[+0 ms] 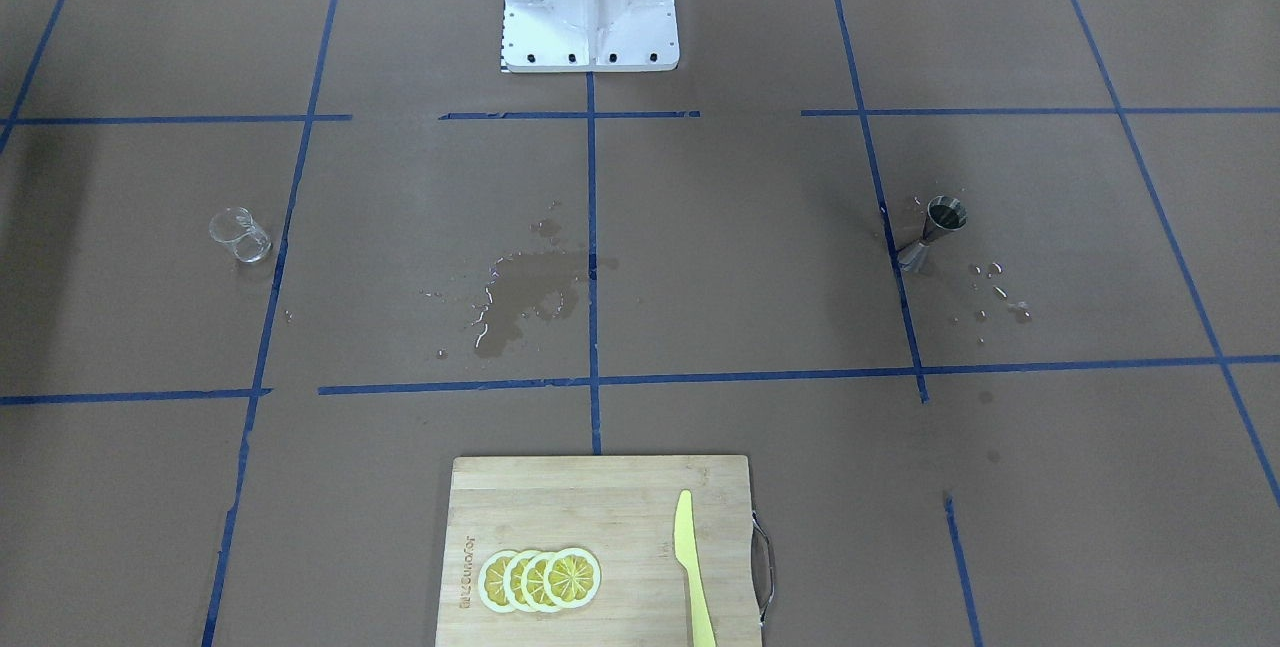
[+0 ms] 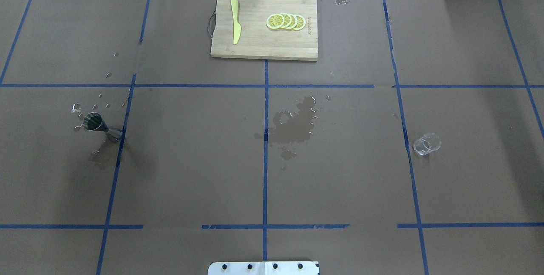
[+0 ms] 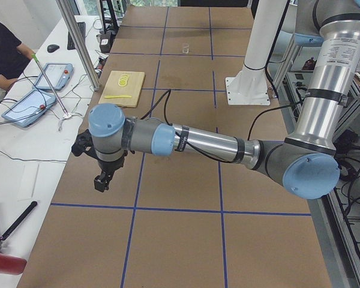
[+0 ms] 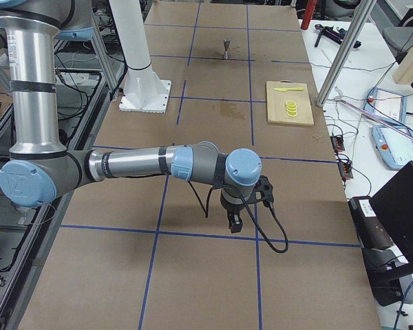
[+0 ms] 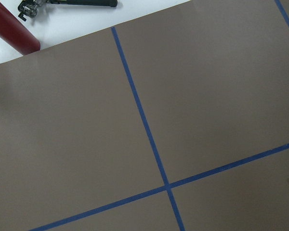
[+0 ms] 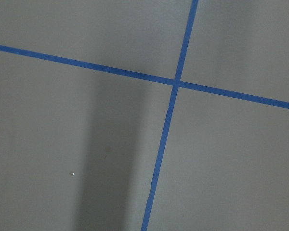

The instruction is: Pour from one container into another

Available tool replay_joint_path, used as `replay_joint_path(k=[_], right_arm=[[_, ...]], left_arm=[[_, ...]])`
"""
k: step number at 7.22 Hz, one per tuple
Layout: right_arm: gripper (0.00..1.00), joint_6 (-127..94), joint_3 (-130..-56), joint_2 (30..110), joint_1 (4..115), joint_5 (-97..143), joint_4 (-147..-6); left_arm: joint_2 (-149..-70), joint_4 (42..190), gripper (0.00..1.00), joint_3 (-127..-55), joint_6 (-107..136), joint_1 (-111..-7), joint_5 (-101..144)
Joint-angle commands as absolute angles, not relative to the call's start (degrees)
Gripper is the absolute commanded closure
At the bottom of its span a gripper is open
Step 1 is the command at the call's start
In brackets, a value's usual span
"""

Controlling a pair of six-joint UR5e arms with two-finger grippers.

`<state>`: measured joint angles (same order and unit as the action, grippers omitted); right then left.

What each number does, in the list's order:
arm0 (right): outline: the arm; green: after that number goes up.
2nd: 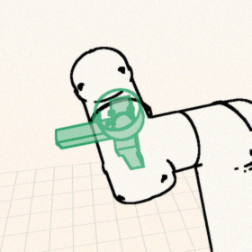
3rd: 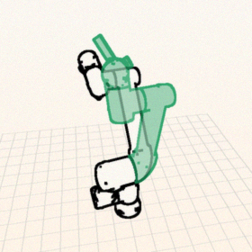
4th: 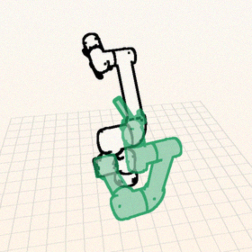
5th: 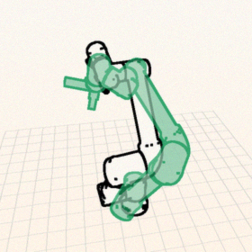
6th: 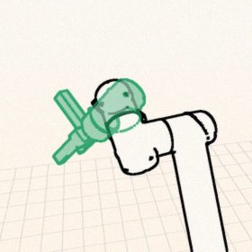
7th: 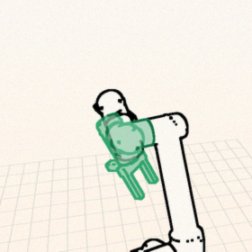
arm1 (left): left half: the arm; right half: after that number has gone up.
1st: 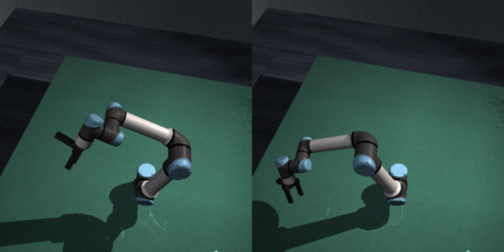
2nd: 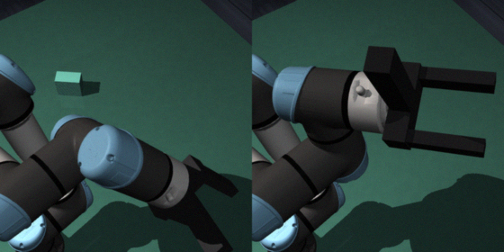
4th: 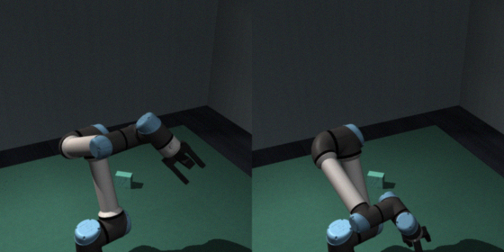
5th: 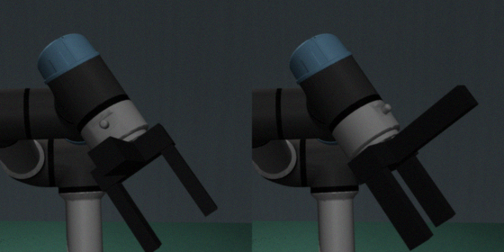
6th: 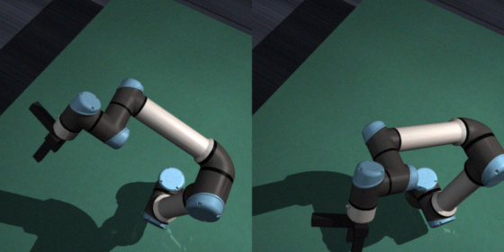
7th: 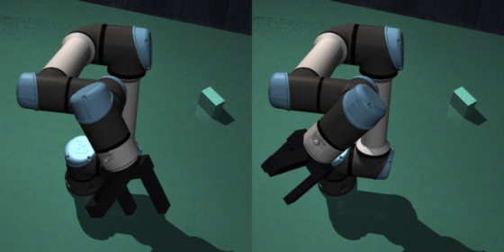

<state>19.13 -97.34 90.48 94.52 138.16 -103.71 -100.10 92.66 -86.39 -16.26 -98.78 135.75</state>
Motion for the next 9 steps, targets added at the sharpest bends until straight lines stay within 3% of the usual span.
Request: replay_joint_path(k=[1,3,9], right_arm=[[0.00,14.5,-90.7,90.4,94.3,138.1,-94.3],[0.00,10.2,-83.0,90.6,94.3,138.9,-81.5],[0.00,-0.5,-83.6,89.1,93.5,139.3,-77.8]], left_arm=[[-96.8,94.0,0.00,-86.0,-15.4,-98.6,130.4],[-94.6,94.2,0.00,-86.1,-13.1,-97.8,130.7],[-91.5,94.3,0.00,-87.0,-8.6,-90.1,130.7]])
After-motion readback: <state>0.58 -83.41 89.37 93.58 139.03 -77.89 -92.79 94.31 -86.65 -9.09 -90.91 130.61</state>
